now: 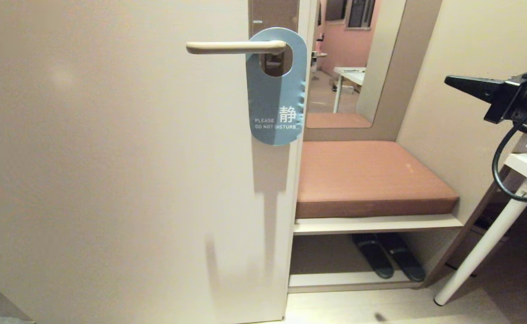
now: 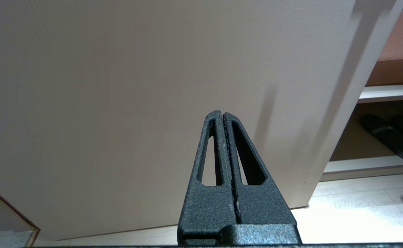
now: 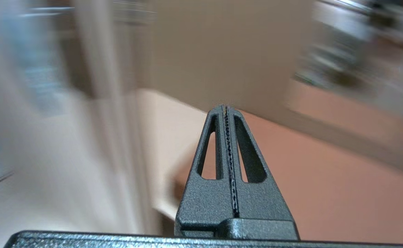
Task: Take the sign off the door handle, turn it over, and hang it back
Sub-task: Take down the sign
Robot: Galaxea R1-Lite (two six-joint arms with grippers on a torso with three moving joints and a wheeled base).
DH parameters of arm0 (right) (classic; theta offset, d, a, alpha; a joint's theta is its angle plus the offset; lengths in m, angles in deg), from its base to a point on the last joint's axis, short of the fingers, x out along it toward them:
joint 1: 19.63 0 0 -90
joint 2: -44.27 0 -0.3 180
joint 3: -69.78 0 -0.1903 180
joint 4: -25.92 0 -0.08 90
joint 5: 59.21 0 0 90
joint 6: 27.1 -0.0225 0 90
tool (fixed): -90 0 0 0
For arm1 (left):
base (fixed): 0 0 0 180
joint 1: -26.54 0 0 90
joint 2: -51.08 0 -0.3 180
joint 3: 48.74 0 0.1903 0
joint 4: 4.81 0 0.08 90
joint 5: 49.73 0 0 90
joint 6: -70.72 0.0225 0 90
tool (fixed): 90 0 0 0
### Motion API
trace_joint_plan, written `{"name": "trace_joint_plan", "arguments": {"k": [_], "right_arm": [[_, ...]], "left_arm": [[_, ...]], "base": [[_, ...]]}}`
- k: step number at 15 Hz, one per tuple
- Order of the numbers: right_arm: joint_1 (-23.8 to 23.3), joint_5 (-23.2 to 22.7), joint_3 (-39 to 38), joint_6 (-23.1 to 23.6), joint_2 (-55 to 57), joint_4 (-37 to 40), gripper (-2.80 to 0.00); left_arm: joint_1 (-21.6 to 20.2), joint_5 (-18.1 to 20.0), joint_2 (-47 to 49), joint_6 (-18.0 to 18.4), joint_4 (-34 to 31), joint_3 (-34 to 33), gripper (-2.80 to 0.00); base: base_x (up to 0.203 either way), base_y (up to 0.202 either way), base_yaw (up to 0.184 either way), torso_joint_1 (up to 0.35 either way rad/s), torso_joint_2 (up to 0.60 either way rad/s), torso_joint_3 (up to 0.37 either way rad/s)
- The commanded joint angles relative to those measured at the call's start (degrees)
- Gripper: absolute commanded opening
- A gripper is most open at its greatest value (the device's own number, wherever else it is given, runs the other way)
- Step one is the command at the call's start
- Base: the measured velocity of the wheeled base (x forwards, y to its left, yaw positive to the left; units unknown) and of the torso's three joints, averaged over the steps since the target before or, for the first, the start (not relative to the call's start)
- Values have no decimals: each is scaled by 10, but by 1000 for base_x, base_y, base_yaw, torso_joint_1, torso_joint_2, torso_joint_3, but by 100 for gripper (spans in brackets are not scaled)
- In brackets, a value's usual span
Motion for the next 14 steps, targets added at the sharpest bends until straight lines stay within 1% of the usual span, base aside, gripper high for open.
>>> {"name": "trace_joint_plan", "arguments": {"k": [1, 3, 4, 8, 11, 13, 14], "right_arm": [[0, -116, 5, 0, 28, -22, -280], [3, -238, 11, 2, 45, -45, -280], [15, -270, 18, 4, 57, -51, -280], [89, -279, 36, 2, 93, -54, -280], [129, -281, 36, 2, 110, -53, -280], [145, -284, 35, 4, 112, -53, -280], [149, -286, 37, 5, 119, -54, -185]], "left_arm": [[0, 0, 0, 0, 0, 0, -280], [0, 0, 0, 0, 0, 0, -280], [0, 0, 0, 0, 0, 1, -280], [0, 0, 0, 0, 0, 0, -280], [0, 0, 0, 0, 0, 0, -280], [0, 0, 0, 0, 0, 0, -280], [0, 0, 0, 0, 0, 0, -280]], "base": [[0, 0, 0, 0, 0, 0], [0, 0, 0, 0, 0, 0], [0, 0, 0, 0, 0, 0], [0, 0, 0, 0, 0, 0], [0, 0, 0, 0, 0, 0], [0, 0, 0, 0, 0, 0], [0, 0, 0, 0, 0, 0]]}}
